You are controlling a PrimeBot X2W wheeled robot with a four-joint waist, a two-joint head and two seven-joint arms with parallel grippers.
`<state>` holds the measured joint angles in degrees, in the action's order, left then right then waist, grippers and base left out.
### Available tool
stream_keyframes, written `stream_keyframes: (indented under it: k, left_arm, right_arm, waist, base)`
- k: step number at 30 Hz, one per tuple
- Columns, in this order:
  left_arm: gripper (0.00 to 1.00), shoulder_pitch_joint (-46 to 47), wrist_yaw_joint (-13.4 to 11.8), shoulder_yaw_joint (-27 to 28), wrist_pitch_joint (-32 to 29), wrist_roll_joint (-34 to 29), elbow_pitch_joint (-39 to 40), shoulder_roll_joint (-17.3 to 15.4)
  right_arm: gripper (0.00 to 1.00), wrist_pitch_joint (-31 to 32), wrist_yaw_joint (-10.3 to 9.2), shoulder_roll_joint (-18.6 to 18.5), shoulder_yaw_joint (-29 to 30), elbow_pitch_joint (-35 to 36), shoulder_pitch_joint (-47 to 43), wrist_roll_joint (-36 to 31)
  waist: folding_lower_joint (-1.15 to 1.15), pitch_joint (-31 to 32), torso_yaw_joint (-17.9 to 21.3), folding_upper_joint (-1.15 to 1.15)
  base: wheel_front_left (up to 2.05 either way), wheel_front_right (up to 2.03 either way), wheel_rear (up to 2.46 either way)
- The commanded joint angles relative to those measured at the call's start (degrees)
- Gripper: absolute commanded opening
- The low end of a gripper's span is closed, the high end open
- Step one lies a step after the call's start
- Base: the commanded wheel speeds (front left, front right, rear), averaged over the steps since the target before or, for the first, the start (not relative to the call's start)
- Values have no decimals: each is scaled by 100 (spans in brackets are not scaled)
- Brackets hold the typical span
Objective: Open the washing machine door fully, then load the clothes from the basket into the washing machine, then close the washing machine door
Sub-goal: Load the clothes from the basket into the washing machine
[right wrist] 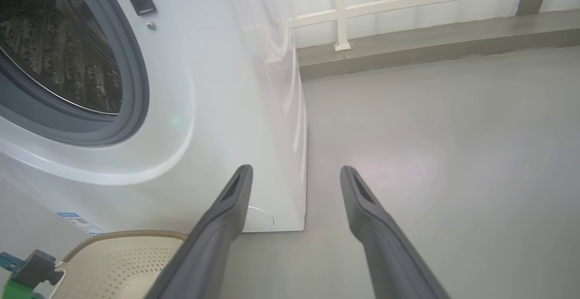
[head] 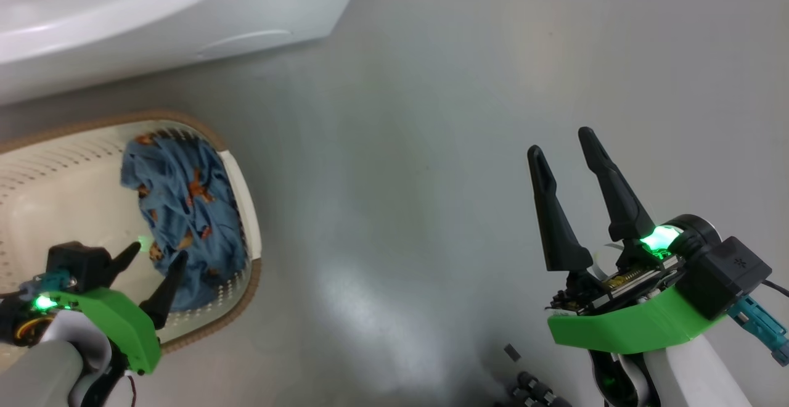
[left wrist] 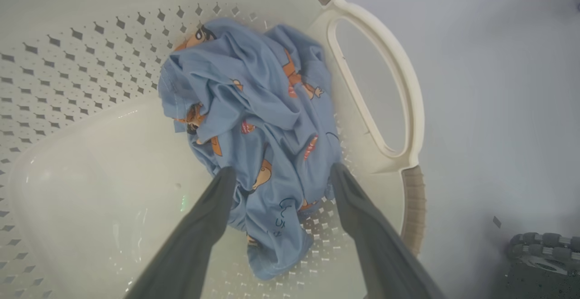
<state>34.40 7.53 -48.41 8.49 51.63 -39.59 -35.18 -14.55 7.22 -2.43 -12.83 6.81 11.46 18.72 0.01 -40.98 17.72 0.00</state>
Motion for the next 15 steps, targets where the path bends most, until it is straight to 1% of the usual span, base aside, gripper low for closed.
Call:
stream_keyframes:
  k: [1, 9, 11, 15]
  left_arm:
    - [100, 102, -5, 67, 16, 72, -13, -250]
    - [100, 604, -5, -490, 92, 364, -210, -478]
    - [100, 775, -5, -661, 92, 502, -206, -592]
    - [100, 984, -5, -862, 91, 664, -183, -715]
  right_arm:
    - [100, -45, 26, -44, -147, 161, -22, 102]
    - [100, -45, 26, -44, -325, 294, 40, 243]
    - [100, -45, 26, -44, -382, 325, 57, 297]
    - [100, -45, 26, -44, -453, 346, 39, 376]
  waist:
    - [-1, -295, 178, 0]
    - [-1, -764, 386, 0]
    - [-1, -896, 471, 0]
    - [-1, -997, 577, 0]
  base:
    - [0, 0, 0]
    - [0, 0, 0]
    - [0, 0, 0]
    - [0, 0, 0]
